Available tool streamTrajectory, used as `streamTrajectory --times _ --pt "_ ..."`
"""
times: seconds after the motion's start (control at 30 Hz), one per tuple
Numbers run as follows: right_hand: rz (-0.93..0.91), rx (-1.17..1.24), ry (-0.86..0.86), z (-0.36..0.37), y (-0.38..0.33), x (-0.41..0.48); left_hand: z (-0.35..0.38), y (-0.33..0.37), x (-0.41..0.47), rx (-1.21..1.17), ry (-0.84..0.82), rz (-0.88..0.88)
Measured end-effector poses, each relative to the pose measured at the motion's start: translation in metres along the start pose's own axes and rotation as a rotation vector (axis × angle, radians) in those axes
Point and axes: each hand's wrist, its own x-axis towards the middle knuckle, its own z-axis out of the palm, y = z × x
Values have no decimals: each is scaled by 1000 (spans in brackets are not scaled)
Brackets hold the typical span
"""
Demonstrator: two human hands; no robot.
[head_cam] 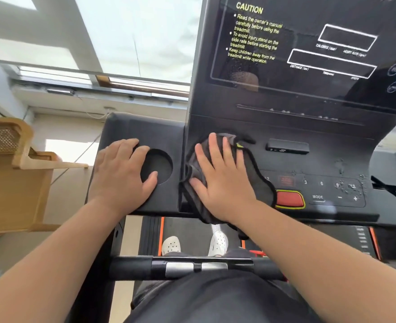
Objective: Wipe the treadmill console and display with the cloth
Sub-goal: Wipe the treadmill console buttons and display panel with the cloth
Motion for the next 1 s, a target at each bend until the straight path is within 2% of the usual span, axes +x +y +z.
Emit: streamTrajectory --times 0.17,0.23,0.3,0.43,0.53,0.6,0.7,0.87,0.93,1.0 --pt "-198 13 48 22 -7 -44 -2 -3 4 -114 32 -43" --pt "-208 -39 34 30 7 -70 -2 3 2 -146 81 -18" --pt "-134 -47 42 33 27 -86 -1 15 -1 -173 125 39" --pt "169 -41 -1 24 66 -86 9 46 -7 -272 190 169" --pt "295 -15 -48 14 65 -59 17 59 -7 -296 208 174" --pt "243 -9 -25 11 46 -35 18 61 -6 -307 223 171" --pt "50 -6 4 7 16 -12 20 55 -8 -290 217 184" --pt "-206 -26 37 17 18 -46 10 62 -3 -306 244 139" --pt "-206 -48 46 29 26 -74 6 73 3 -307 265 146" --pt "-102 -48 66 36 38 -100 6 87 9 -299 249 171"
